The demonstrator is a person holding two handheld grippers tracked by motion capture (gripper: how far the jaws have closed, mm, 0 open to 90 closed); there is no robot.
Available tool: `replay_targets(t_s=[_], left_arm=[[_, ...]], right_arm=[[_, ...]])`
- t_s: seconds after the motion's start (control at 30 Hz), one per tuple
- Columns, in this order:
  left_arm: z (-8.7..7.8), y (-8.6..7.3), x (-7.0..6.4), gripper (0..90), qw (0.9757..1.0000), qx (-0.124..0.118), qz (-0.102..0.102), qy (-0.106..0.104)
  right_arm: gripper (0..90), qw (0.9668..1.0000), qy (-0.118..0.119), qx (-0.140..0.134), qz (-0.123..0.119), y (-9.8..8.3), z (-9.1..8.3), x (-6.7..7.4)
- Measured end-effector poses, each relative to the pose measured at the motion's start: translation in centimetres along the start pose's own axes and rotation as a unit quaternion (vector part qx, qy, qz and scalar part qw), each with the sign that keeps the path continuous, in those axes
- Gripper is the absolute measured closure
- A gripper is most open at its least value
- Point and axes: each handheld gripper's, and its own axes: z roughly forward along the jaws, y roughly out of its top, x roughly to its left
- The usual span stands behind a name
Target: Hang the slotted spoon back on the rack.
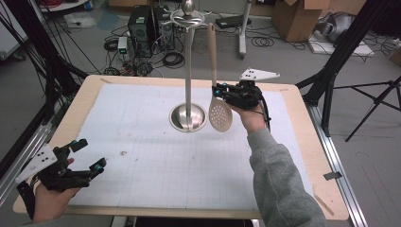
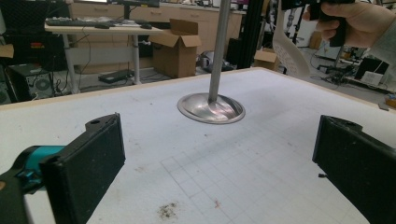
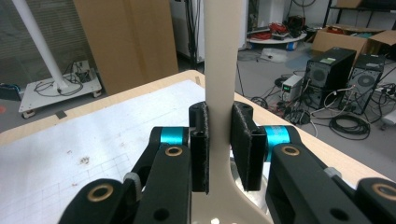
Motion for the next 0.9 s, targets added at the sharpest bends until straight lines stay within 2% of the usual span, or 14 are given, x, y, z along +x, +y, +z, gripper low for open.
replay_targets(t_s=[0.13,0.27,0.43,0.53,0.63,0.67,0.9], left_arm=[[0.1,-0.1,0.0,2.7,1.0,0.002,0.001,0.0],[0.3,-0.2,0.0,2.7,1.0,0.003,0.001,-0.001],[0.7,-0.2,0.0,2.6,1.0,0.005,0.002,-0.004],[0.9,-0.2,0.0,2.7,1.0,0.006,0.001,-0.005],[1.0,-0.2,0.0,2.7,1.0,0.006,0.001,-0.005],[1.1,-0.2,0.0,2.7,1.0,0.005,0.002,-0.005],[1.3,-0.2,0.1,2.7,1.0,0.002,0.003,-0.005]], right_arm=[[72.0,0.9999,-0.002,-0.013,0.01,-0.1,-0.1,0.1],[62.2,0.9998,-0.012,-0.016,-0.003,0.1,-0.5,0.5],[44.0,0.9997,-0.013,-0.019,0.002,0.0,-1.1,0.7],[36.0,0.9998,-0.013,-0.014,-0.001,-0.2,-1.3,0.7],[19.3,0.9998,-0.016,-0.004,0.007,-0.6,-1.4,0.7],[16.6,0.9998,-0.016,-0.001,0.01,-0.7,-1.4,0.7],[11.5,0.9998,-0.011,0.004,0.017,-1.3,-2.0,0.7]])
